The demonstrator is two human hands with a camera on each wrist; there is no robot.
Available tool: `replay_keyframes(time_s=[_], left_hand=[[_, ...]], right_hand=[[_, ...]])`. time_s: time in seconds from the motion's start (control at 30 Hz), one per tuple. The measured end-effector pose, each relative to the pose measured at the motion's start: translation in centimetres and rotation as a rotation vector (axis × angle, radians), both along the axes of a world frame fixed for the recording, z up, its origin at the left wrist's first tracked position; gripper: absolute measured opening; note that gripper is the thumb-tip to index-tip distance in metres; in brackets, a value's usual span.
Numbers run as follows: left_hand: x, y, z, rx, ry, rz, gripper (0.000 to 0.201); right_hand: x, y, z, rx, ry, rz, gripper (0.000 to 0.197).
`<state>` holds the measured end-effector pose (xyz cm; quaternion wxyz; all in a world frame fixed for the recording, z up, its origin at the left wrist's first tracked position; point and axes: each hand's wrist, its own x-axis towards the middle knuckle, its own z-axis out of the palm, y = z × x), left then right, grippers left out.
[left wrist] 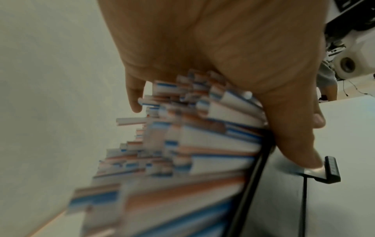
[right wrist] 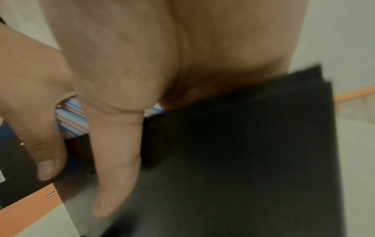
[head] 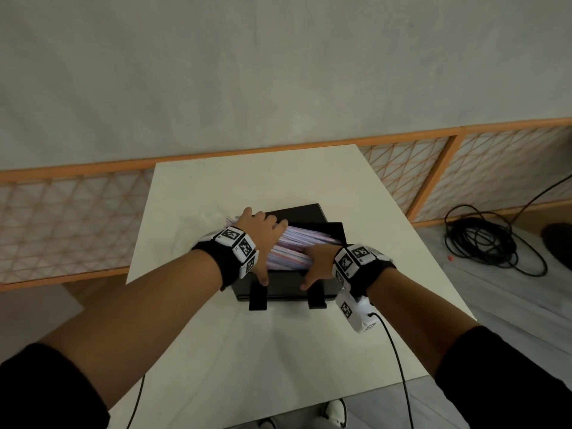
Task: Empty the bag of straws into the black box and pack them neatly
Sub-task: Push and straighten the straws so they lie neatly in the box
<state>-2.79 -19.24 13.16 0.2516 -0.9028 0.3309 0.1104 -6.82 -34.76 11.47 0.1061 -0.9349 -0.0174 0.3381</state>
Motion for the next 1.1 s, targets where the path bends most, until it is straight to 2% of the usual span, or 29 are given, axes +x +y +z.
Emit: replay_keyframes(time_s=[0.1, 0.23, 0.33, 0.4, 0.43, 0.5, 0.53, 0.57, 0.63, 0.7, 0.73, 0.8, 0.83, 0.9, 0.93, 1.0, 1.1], left_hand=[[0.2, 0.3, -0.1, -0.041, 0.003, 0.022, 0.131], [0.3, 0.4, -0.2, -0.088, 0.003, 0.029, 0.128], [-0.2, 0.9, 0.7, -0.226, 0.052, 0.067, 0.127], [-0.5, 2.0, 1.2, -0.52, 0.113, 0.19, 0.117], [-0.5, 2.7, 1.1, -0.738, 0.136, 0.29, 0.108], [-0.4, 4.2, 0.6, -1.217, 0.168, 0.576, 0.085], [-0.3, 4.8, 0.0, -1.408, 0.188, 0.743, 0.076], [0.0, 5.1, -1.1, -1.525, 0.216, 0.893, 0.071], [-0.2, 4.8, -2.7, -1.57, 0.314, 1.033, 0.072], [-0.6, 4.0, -4.0, -1.527, 0.417, 1.002, 0.092], [-0.7, 3.9, -4.4, -1.501, 0.434, 0.975, 0.095], [-1.0, 3.7, -4.6, -1.54, 0.436, 0.952, 0.076], [-0.9, 3.7, -4.9, -1.572, 0.415, 0.956, 0.068], [-0.7, 3.7, -5.4, -1.559, 0.376, 0.959, 0.077], [-0.8, 3.6, -5.5, -1.547, 0.371, 0.937, 0.081], [-0.7, 3.4, -4.9, -1.496, 0.345, 0.924, 0.073], [-0.8, 4.1, -1.7, -1.331, 0.115, 0.8, 0.074]], right_hand=[[0.6, -0.8, 1.1, 0.001, -0.06, 0.065, 0.077], [1.1, -2.0, 2.2, -0.038, -0.15, 0.154, 0.06], [1.2, -3.1, 2.6, 0.038, -0.28, 0.117, 0.051], [1.1, -3.9, 2.2, 0.161, -0.387, 0.056, 0.052], [1.0, -4.1, 1.8, 0.222, -0.433, 0.028, 0.054], [0.3, -4.2, 0.5, 0.333, -0.483, -0.02, 0.061], [-0.2, -4.1, -0.3, 0.37, -0.489, -0.032, 0.065], [-0.7, -3.9, -1.2, 0.379, -0.492, -0.03, 0.069], [-1.3, -3.5, -2.8, 0.293, -0.519, 0.026, 0.08], [-1.5, -3.2, -3.5, 0.199, -0.554, 0.099, 0.093], [-1.4, -3.1, -3.5, 0.18, -0.558, 0.113, 0.097], [-1.2, -3.2, -3.7, 0.173, -0.56, 0.113, 0.094], [-1.1, -3.2, -3.6, 0.176, -0.555, 0.108, 0.088], [-1.0, -3.1, -3.5, 0.17, -0.532, 0.1, 0.08], [-0.9, -3.1, -3.4, 0.164, -0.515, 0.09, 0.079], [-0.7, -3.0, -3.1, 0.167, -0.471, 0.068, 0.082], [-0.1, -3.5, -2.4, 0.252, -0.421, 0.033, 0.087]])
